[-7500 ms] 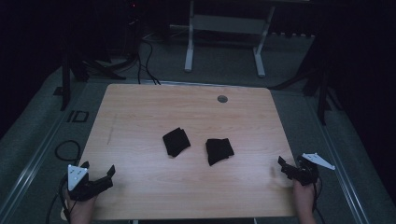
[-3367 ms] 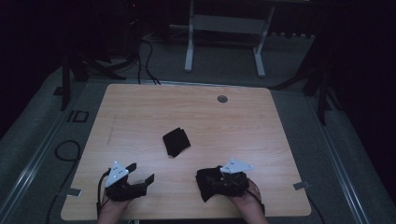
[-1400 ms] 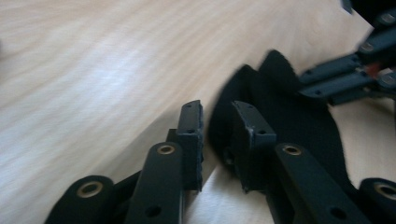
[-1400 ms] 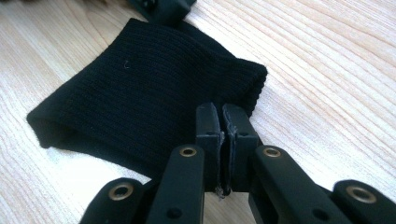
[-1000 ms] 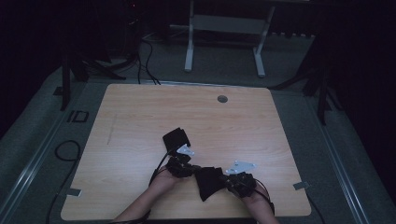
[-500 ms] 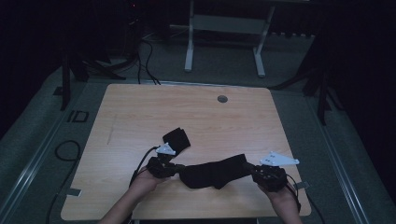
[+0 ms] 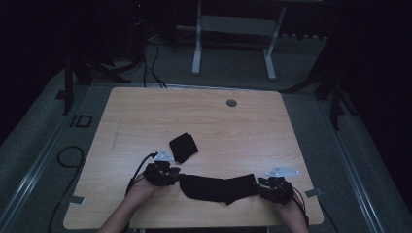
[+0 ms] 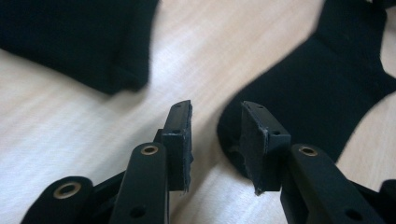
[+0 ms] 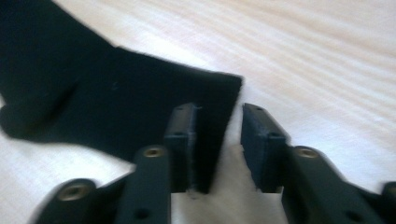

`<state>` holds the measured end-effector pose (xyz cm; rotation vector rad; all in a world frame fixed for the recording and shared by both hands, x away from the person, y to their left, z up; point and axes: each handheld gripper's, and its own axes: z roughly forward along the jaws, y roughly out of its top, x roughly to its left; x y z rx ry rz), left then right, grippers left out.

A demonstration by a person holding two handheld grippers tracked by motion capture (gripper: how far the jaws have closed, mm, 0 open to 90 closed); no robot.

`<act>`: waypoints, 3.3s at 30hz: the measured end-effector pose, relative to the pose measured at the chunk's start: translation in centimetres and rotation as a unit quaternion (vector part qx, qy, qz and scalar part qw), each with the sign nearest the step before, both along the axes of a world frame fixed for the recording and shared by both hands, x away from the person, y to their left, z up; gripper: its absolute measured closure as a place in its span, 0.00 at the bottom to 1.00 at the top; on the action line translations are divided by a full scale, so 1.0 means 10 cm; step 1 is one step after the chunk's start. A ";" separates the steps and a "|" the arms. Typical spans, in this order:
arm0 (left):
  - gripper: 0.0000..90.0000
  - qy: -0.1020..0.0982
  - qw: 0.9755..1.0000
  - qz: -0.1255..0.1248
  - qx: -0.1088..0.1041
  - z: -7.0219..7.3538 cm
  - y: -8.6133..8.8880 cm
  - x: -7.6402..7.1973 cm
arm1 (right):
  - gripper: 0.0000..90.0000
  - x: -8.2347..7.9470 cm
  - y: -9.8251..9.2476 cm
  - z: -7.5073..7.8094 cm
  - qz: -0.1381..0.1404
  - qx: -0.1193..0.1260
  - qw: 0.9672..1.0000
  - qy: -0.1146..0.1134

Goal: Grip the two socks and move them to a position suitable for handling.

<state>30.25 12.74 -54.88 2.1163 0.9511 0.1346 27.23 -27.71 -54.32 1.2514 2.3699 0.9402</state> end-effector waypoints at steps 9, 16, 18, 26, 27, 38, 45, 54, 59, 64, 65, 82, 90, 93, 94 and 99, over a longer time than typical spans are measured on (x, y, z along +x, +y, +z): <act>0.98 -0.028 0.999 -0.030 -0.005 0.09 -0.22 -0.24 | 1.00 0.04 0.07 0.14 0.024 0.006 0.999 -0.028; 1.00 0.000 0.999 -0.034 0.037 -0.11 -0.31 -0.20 | 1.00 0.16 0.15 -0.05 0.046 -0.010 0.999 0.005; 1.00 0.002 0.999 -0.028 0.036 -0.14 -0.28 -0.18 | 1.00 0.19 0.16 -0.09 0.045 -0.008 0.999 0.008; 1.00 0.011 0.999 -0.006 0.033 -0.15 -0.05 -0.24 | 1.00 0.21 0.33 -0.11 0.072 -0.008 0.997 0.011; 1.00 0.010 0.999 -0.003 0.032 -0.15 -0.02 -0.26 | 1.00 0.20 0.34 -0.11 0.074 -0.006 0.997 0.010; 0.90 0.003 1.000 -0.011 0.012 -0.13 0.03 -0.30 | 0.94 0.16 0.38 -0.05 0.087 -0.004 0.996 0.016; 0.51 -0.040 0.999 0.026 -0.008 0.04 0.21 -0.38 | 0.84 0.32 0.57 0.41 0.106 0.033 0.993 -0.031; 0.31 -0.056 0.995 0.081 -0.030 -0.07 0.42 -0.40 | 0.54 0.77 1.41 0.73 0.151 0.048 0.986 -0.057; 0.12 -0.049 0.994 0.094 -0.032 -0.11 0.43 -0.38 | 0.46 1.09 1.80 0.61 0.138 0.042 0.989 -0.042; 0.05 -0.053 0.992 0.109 -0.027 -0.15 0.45 -0.37 | 0.35 1.38 2.10 0.38 0.122 0.035 0.992 -0.006; 0.04 -0.056 0.992 0.113 -0.028 -0.15 0.46 -0.37 | 0.33 1.41 2.15 0.34 0.119 0.031 0.992 -0.002; 0.04 -0.056 0.989 0.129 -0.041 -0.15 0.54 -0.36 | 0.83 1.51 2.45 -0.10 0.142 -0.022 0.989 0.021; 0.04 -0.056 0.988 0.136 -0.040 -0.16 0.54 -0.36 | 0.88 1.42 2.44 0.00 0.134 -0.028 0.991 0.004; 0.04 -0.054 0.988 0.140 -0.042 -0.17 0.55 -0.36 | 0.88 1.40 2.38 0.08 0.133 -0.021 0.991 -0.004; 0.04 -0.053 0.988 0.139 -0.042 -0.17 0.55 -0.36 | 0.88 1.37 2.27 0.21 0.126 -0.005 0.992 -0.014; 0.04 -0.056 0.988 0.139 -0.041 -0.16 0.52 -0.36 | 0.88 1.27 1.95 0.43 0.107 0.030 0.993 -0.027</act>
